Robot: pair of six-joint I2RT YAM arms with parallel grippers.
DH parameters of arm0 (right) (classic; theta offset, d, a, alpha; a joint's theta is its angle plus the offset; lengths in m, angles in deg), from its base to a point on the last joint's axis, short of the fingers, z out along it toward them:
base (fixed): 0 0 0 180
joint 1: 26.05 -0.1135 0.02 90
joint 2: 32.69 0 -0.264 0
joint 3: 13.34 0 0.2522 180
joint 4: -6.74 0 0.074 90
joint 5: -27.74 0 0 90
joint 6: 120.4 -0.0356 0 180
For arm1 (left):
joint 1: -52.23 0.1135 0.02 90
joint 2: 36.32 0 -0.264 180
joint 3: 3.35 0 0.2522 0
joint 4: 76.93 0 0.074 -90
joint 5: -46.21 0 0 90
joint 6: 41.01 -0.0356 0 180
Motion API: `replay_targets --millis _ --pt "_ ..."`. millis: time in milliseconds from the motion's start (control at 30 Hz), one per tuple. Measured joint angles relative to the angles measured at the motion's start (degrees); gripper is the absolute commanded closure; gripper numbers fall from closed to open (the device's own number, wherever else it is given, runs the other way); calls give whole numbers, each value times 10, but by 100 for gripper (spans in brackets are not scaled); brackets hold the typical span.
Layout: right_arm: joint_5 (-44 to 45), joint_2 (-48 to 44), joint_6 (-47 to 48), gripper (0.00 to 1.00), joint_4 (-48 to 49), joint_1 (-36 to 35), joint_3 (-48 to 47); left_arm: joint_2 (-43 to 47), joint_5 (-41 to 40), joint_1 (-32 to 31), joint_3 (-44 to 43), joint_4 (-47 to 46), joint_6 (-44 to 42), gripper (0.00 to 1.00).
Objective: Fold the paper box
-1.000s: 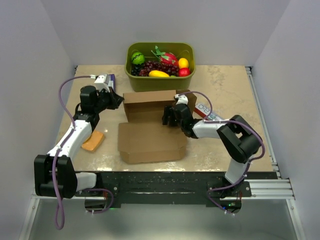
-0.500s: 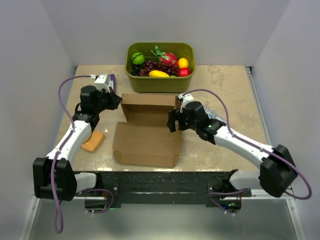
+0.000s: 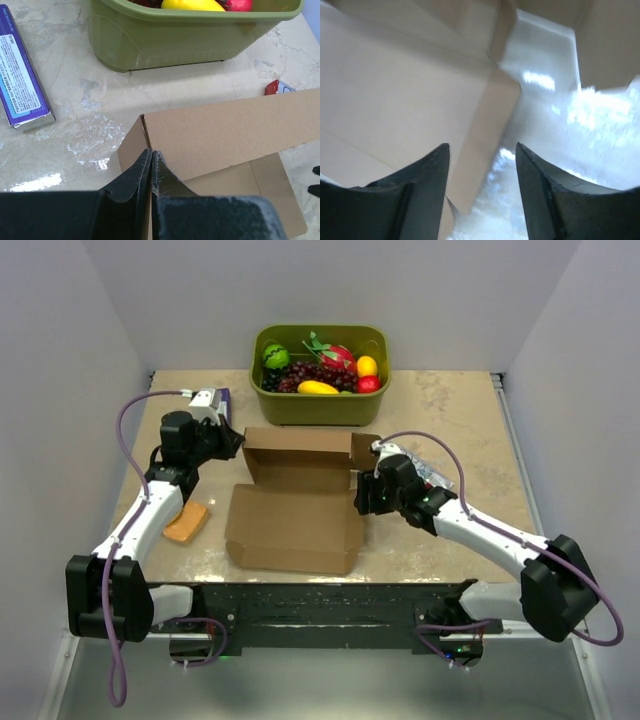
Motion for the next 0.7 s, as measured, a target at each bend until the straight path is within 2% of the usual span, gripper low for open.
replay_targets --millis 100,333,700 --pt "-5 6 -23 41 -9 0 44 0 0 0 0 0 0 94" --pt "4 -11 -66 54 -26 0 89 0 3 0 0 0 0 94" --pt "16 32 -89 57 27 -1 111 0 3 0 0 0 0 94"
